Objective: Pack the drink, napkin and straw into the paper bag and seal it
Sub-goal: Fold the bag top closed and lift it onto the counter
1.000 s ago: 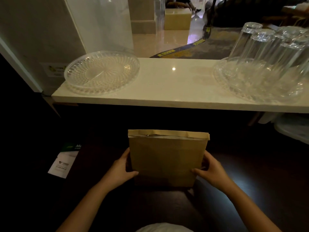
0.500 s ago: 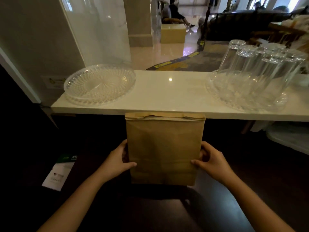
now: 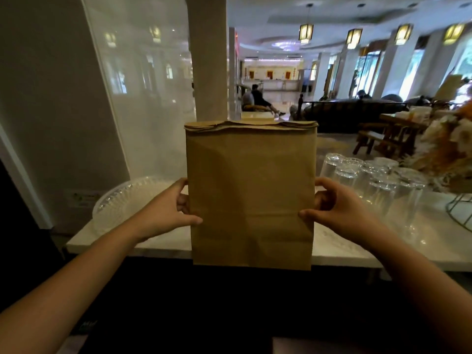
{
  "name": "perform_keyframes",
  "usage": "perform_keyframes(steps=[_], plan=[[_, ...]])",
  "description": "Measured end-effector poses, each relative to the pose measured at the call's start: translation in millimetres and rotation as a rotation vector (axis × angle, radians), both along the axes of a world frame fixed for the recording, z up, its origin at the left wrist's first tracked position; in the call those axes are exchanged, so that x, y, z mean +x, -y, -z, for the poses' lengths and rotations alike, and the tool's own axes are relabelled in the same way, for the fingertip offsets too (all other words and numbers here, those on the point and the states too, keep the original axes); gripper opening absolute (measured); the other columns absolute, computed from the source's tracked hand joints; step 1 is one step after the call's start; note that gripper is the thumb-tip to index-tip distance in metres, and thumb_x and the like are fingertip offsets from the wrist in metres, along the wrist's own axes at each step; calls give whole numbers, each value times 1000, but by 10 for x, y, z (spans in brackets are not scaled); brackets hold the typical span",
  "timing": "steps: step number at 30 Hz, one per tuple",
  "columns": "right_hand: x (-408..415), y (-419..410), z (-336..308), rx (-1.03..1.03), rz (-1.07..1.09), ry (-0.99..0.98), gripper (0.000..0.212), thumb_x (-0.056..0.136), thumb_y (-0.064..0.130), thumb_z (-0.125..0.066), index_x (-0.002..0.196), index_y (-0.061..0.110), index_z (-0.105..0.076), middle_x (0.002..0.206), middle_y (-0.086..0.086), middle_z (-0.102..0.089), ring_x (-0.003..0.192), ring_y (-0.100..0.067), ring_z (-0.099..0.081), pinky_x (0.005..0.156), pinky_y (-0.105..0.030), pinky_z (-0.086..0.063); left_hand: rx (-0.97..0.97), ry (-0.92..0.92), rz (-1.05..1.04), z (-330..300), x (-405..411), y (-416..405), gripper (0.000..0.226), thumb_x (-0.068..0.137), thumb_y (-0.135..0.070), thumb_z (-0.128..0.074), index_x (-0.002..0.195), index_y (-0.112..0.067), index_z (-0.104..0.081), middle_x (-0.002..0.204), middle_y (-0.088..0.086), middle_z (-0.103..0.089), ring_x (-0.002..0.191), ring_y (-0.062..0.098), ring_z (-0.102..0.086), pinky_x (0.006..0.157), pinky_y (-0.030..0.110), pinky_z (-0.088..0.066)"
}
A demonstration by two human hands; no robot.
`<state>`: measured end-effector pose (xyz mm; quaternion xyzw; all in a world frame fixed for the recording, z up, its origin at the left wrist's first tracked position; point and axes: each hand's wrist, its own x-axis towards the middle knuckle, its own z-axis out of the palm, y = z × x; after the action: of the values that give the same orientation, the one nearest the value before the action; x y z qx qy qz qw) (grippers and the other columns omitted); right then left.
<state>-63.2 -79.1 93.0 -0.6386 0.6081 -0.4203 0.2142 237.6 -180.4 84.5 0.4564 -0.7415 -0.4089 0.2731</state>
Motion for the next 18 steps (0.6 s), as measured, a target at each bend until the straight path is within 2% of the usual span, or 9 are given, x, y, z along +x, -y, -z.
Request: perform_keyframes(steps=[3,6,9,11,13,18], plan=[[-32,104,-190,-43,6,-19,46,73,5,-72,88,42,-48,62,1,-55,63,-16,-57,68,-31,-50,-81,12,5,-178,-87,141,78,73,-6,-74,132,-31,-30,103,3,-70,91,22,-69,82,34,-56],[-87,249,-211,-60,28,-38,47,73,5,-72,89,42,-47,64,-1,-56,66,-20,-58,73,-38,-52,-131,49,-8,-255,-177,275,78,73,-7,-74,134,-28,-30,96,-4,-68,87,15,-68,71,21,-55],[-164,417,-158,-60,46,-32,48,73,6,-72,91,43,-48,66,-3,-58,73,-31,-63,77,-43,-53,-140,78,-19,-255,-262,419,81,74,-9,-74,138,-26,-27,92,-8,-66,83,10,-67,60,15,-54],[-204,531,-115,-50,59,-30,44,74,6,-71,101,34,-51,67,-4,-58,73,-31,-63,77,-42,-53,-145,90,-27,-233,-320,510,82,74,-10,-73,139,-25,-25,95,-5,-66,85,13,-67,63,17,-55],[-244,648,-76,-35,74,-38,43,74,6,-70,109,24,-52,66,-4,-57,68,-23,-60,74,-40,-52,-160,112,-46,-192,-380,610,83,74,-11,-74,140,-25,-24,102,4,-67,88,20,-67,72,26,-54],[-326,926,45,-7,123,-34,46,74,7,-71,113,22,-52,67,-4,-57,67,-21,-58,77,-44,-52,-165,136,-96,-29,-503,844,84,72,-11,-75,139,-24,-24,104,19,-69,89,31,-67,85,45,-54]])
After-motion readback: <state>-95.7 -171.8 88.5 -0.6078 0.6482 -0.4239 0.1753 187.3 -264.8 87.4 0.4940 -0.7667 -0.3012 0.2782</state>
